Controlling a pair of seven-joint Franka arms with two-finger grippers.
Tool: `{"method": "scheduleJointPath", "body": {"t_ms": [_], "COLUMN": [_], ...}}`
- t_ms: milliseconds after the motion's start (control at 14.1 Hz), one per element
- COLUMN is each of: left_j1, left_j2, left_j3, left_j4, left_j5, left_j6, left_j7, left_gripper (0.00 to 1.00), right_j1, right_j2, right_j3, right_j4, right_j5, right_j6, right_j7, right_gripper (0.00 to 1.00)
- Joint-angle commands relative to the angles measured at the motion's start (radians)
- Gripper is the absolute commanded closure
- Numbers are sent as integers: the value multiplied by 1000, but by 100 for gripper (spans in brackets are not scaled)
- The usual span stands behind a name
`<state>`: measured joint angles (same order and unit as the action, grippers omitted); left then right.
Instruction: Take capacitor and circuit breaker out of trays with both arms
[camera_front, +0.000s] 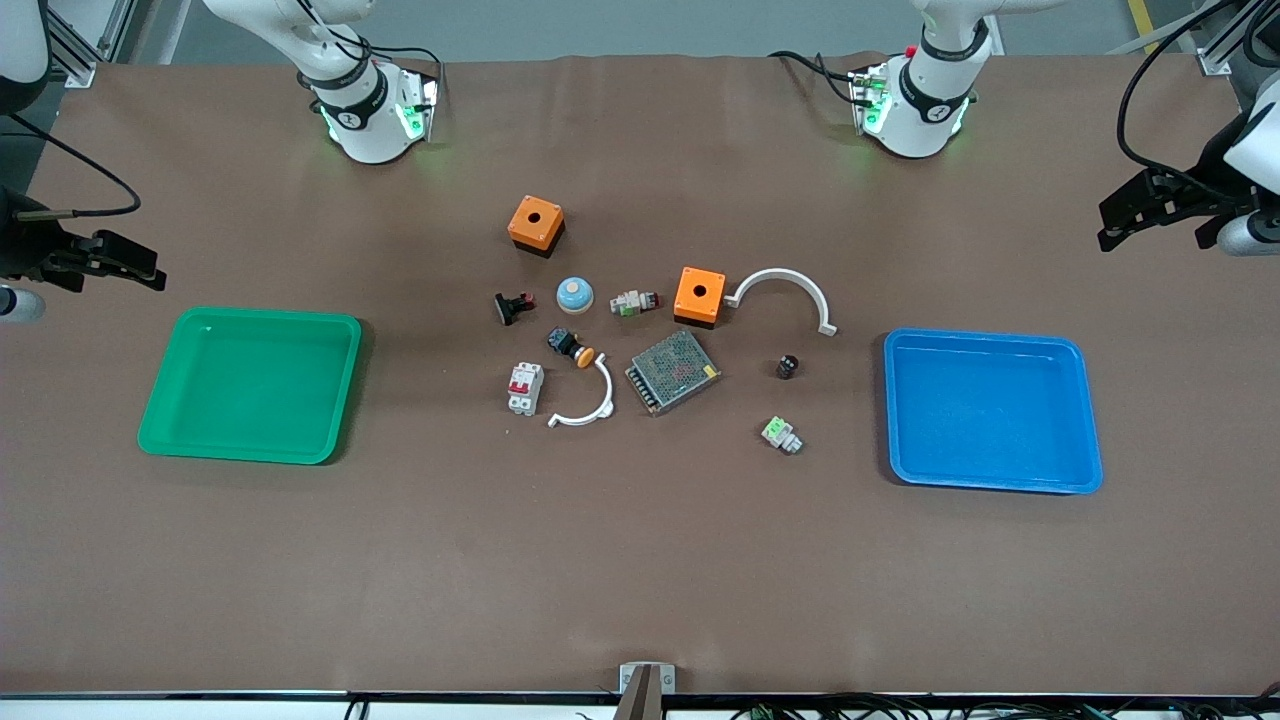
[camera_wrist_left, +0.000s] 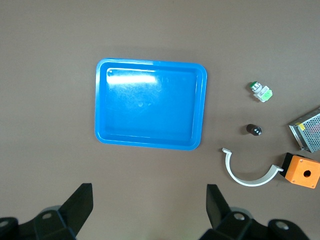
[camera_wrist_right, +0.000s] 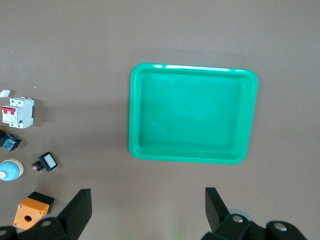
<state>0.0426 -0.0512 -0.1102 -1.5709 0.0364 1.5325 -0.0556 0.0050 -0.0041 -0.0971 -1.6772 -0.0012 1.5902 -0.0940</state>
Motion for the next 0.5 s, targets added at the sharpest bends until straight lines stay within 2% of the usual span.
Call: {"method": "scheduleJointPath", "body": {"t_ms": [0,426], "left_j1": [3,8], "left_j2": [4,4], "left_j3": [0,0], "left_j4": [20,34], "left_j5": [-13,-23], "left_j6": [-11,-12], "left_j7": [20,28], "left_gripper": [0,0], "right_j1": [-8,-13], "right_j2": [-68,-115], "right_j3": [10,10], "right_j4": [-71,-116], "right_j5": [-3,-5], "right_j6": [31,63], "right_j7": [-13,-15], "right_gripper": [0,0]}}
